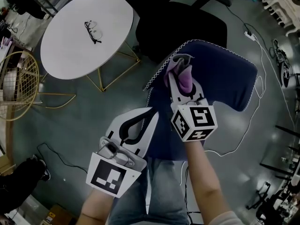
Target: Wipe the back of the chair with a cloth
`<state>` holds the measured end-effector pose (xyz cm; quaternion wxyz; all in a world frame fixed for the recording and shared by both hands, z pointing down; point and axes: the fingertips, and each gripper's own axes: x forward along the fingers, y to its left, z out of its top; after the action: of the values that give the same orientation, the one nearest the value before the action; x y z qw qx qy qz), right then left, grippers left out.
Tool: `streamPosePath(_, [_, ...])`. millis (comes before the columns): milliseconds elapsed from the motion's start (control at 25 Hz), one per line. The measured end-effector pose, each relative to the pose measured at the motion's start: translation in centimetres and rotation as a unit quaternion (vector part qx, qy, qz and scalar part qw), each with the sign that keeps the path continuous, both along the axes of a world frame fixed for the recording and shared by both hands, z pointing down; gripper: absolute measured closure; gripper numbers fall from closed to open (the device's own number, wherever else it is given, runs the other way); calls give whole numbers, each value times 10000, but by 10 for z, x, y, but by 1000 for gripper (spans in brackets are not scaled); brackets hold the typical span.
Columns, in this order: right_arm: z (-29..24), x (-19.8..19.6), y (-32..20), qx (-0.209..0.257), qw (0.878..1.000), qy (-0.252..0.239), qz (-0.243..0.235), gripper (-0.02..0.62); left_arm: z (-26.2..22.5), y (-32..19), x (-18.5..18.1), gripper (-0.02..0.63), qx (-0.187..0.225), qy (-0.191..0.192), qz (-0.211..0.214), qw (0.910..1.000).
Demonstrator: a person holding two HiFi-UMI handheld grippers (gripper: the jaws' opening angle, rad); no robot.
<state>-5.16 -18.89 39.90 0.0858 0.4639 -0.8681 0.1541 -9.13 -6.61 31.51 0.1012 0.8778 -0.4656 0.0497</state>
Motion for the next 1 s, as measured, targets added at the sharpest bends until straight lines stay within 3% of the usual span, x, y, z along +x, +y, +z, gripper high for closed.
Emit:
streamPosePath(680, [34,-12,12,-36,9995,262,-155,517,9,2,-8,594,-110,1,-21,9999])
streamPosePath(1000, [38,4,3,-119,9993,240,243,517,10,-2,-5,594,-141,-75,-2,9999])
